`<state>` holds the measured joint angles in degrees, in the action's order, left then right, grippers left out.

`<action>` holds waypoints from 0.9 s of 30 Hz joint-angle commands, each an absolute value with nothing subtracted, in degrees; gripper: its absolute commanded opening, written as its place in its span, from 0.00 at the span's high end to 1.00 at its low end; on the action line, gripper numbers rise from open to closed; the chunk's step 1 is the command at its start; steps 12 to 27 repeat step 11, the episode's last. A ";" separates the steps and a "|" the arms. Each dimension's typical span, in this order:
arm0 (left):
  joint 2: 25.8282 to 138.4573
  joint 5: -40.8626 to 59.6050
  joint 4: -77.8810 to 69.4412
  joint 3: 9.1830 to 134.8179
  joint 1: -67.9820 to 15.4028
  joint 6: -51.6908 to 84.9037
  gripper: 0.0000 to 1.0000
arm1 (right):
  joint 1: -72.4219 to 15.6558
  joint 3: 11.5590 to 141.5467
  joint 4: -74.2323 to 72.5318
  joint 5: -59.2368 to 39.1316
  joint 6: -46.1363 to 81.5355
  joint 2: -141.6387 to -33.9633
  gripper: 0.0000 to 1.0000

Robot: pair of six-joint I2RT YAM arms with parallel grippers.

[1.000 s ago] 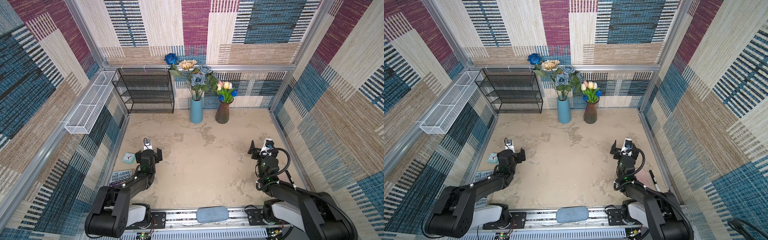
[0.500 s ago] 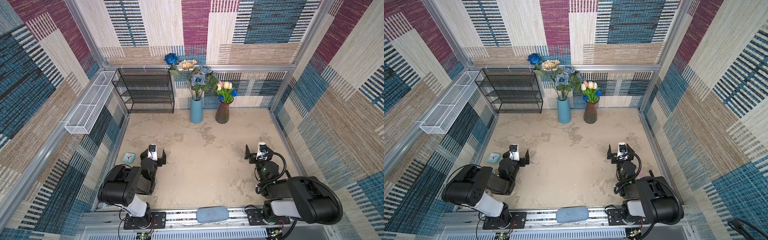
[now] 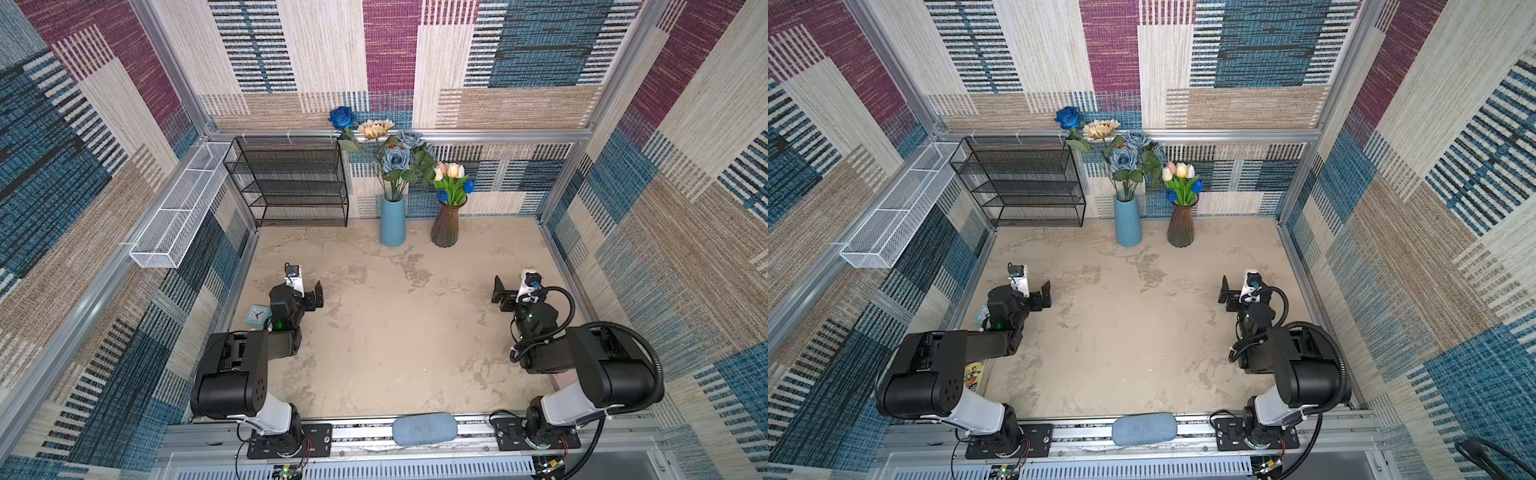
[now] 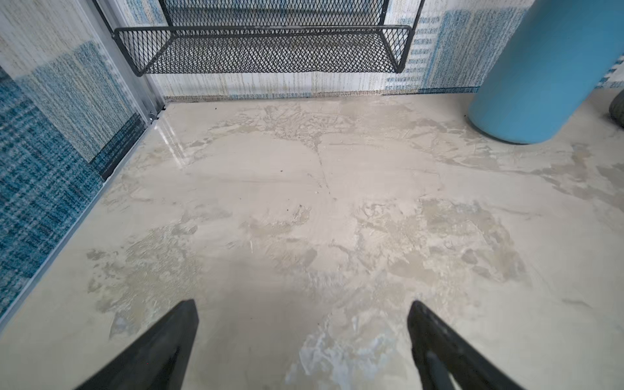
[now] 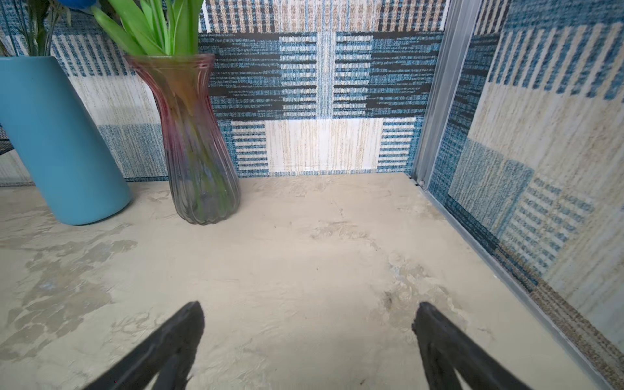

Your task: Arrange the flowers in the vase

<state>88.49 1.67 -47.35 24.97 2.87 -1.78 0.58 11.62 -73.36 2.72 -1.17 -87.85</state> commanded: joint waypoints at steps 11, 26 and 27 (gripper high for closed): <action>88.55 3.43 -45.66 25.32 2.90 -0.35 0.00 | 0.56 11.79 -73.76 2.07 0.00 -87.72 0.00; 88.55 3.43 -45.66 25.32 2.90 -0.35 0.00 | 0.56 11.79 -73.76 2.07 0.00 -87.72 0.00; 88.55 3.43 -45.66 25.32 2.90 -0.35 0.00 | 0.56 11.79 -73.76 2.07 0.00 -87.72 0.00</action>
